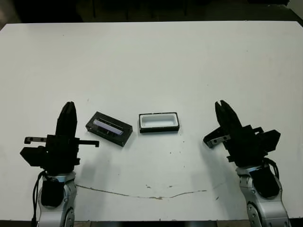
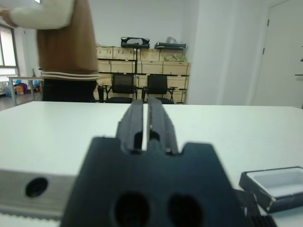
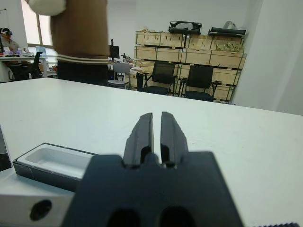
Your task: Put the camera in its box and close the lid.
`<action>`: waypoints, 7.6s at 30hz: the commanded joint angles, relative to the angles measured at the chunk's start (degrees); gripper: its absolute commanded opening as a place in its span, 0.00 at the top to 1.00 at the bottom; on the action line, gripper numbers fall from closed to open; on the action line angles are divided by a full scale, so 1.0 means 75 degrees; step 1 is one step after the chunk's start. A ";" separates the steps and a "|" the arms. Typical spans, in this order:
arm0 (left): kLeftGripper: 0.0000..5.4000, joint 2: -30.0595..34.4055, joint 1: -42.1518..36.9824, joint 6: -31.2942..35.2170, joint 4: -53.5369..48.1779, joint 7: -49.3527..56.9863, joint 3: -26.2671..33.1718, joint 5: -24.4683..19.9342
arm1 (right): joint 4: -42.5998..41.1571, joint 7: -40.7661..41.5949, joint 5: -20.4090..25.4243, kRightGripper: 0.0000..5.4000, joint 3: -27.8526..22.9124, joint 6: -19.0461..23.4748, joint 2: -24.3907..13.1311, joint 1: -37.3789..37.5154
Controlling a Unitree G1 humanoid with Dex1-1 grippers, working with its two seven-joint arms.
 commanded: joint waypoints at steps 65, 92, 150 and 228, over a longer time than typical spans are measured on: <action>1.00 -0.0191 0.0701 -0.0020 -0.0129 -0.0016 -0.0025 0.0347 | 0.3733 1.0311 -0.0685 0.67 0.2469 0.2653 -0.5920 -0.7317; 1.00 -0.0216 0.0801 -0.0018 -0.0110 -0.0001 -0.0066 0.0409 | 0.5221 1.0582 -0.1209 0.00 0.6048 0.1580 -0.5905 -0.9243; 1.00 -0.0208 0.0849 0.0103 -0.0216 -0.0035 -0.0013 0.0332 | 0.5921 1.0582 -0.3503 0.91 0.4523 0.1266 -0.5096 -0.7538; 1.00 -0.0350 0.1000 0.0103 -0.0095 0.0163 -0.0389 0.0583 | 0.0965 0.7147 -0.1081 0.93 0.3419 0.6943 -0.4811 -0.7555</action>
